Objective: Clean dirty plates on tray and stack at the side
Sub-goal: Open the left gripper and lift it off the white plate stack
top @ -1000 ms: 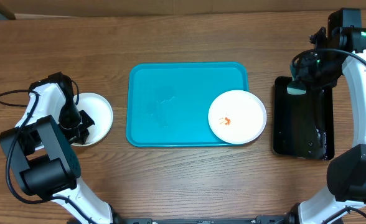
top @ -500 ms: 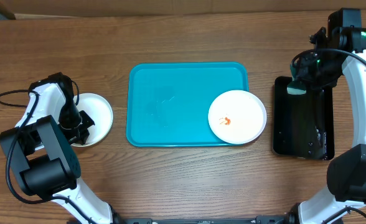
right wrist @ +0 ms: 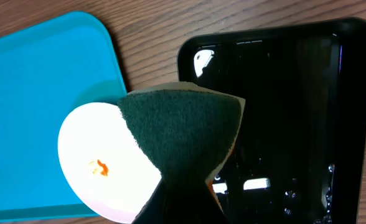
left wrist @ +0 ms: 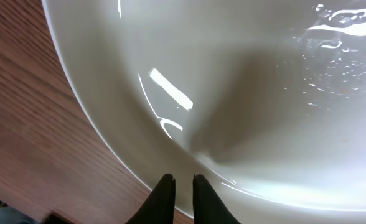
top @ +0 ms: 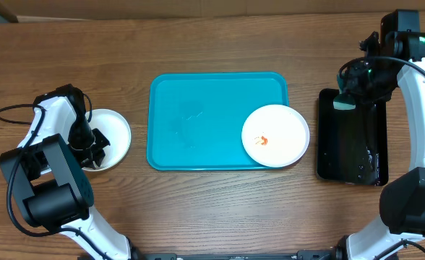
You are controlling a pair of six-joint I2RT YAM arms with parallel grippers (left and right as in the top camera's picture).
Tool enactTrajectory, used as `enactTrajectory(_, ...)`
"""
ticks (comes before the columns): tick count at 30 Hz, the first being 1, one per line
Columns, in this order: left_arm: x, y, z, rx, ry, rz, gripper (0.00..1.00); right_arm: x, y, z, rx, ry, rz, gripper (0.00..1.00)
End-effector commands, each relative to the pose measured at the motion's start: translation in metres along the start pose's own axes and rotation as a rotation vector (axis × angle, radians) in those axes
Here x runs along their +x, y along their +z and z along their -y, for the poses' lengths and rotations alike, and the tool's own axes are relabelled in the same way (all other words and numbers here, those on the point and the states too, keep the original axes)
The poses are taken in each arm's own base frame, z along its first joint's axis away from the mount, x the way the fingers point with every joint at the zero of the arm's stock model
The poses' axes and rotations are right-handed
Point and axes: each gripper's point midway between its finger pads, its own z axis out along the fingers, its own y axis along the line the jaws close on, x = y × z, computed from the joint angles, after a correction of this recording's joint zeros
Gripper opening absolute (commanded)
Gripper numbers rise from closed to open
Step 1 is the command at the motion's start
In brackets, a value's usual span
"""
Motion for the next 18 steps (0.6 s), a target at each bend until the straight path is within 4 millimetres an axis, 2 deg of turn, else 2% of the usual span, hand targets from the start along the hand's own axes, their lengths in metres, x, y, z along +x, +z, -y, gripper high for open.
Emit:
enactTrajectory(1,-0.007,-0.012,0.003,0.018,0.01,0.043,0.15,0.0,-0.001,0.0,0.005,-0.011,0.005,0.04)
enactTrajectory(8,-0.014,-0.047,0.001,0.078,-0.012,0.168,0.17,0.001,-0.001,0.0,0.006,-0.011,0.005,0.04)
enactTrajectory(15,-0.011,-0.102,-0.005,0.186,0.001,0.341,0.18,0.0,-0.001,0.0,0.006,-0.011,0.005,0.04)
enactTrajectory(17,-0.005,-0.116,-0.008,0.207,0.011,0.378,0.23,0.0,-0.001,0.0,0.006,-0.011,0.005,0.04)
enactTrajectory(18,-0.001,-0.123,-0.008,0.228,0.026,0.391,0.31,0.0,-0.001,0.0,0.007,-0.011,0.005,0.03)
